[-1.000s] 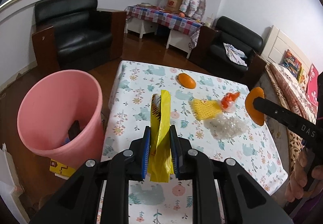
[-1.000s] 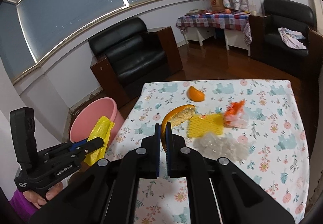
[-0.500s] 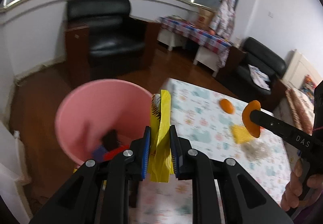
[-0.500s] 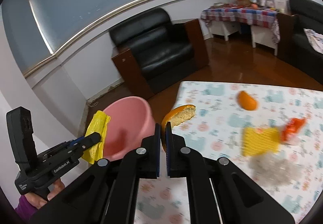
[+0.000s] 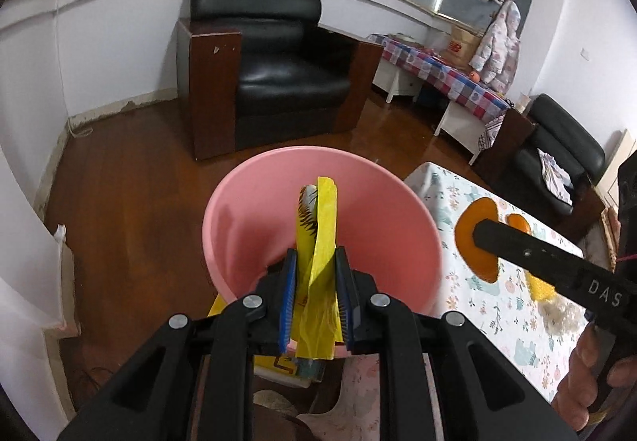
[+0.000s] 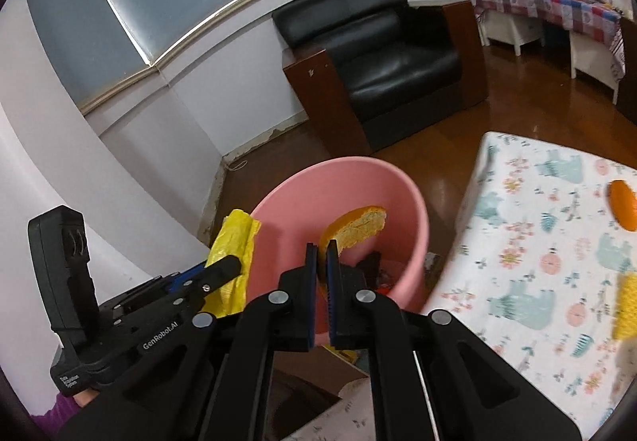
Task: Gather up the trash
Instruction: 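Open both tools to drop the bag and peel into the bucket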
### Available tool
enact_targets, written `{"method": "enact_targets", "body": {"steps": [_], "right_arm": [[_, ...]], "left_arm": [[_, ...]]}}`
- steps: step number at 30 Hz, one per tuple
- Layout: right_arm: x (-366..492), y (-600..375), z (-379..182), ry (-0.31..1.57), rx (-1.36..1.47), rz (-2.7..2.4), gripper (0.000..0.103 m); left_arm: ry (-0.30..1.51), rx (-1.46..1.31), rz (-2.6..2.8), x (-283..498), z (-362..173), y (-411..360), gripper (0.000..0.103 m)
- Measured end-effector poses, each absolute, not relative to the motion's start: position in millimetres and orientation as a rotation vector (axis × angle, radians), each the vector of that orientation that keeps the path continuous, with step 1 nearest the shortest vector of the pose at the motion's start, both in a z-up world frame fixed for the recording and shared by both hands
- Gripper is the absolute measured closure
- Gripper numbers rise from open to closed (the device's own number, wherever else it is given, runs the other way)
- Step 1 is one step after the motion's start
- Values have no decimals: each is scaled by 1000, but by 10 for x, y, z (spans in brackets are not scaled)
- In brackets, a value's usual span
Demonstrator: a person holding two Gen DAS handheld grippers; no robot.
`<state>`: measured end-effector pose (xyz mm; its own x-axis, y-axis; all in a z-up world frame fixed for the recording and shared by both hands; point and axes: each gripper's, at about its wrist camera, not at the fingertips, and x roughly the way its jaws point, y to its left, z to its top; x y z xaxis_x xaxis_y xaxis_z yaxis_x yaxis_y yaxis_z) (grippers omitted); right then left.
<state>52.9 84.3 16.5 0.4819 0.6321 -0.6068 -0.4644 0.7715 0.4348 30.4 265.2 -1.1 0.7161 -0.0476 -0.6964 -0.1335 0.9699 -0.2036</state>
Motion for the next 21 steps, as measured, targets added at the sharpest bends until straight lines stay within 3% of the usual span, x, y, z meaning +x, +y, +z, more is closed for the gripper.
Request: {"method": "enact_targets", "body": {"steps": [8,10,12,13,15,21], "right_arm": [[651,1107,1,875,217,691,98],[676,1145,-51,897,215,682,98],[693,1160,-101,921,213,673,97],[705,1176,-113,930,213,671,95],[712,1162,-134,940,228,676,73],[657,1071,-110,923,240,675,69]], "left_arm": [[817,-284,57,483,-177,2738,84],[826,-294,62,509,-200,2770,78],[828,-303,71,514,-209,2792,60],[824,-305,80,506,-212,2799,59],[826,-307,79,504,-219,2800,58],[826,-318,83,473,-210,2760,58]]}}
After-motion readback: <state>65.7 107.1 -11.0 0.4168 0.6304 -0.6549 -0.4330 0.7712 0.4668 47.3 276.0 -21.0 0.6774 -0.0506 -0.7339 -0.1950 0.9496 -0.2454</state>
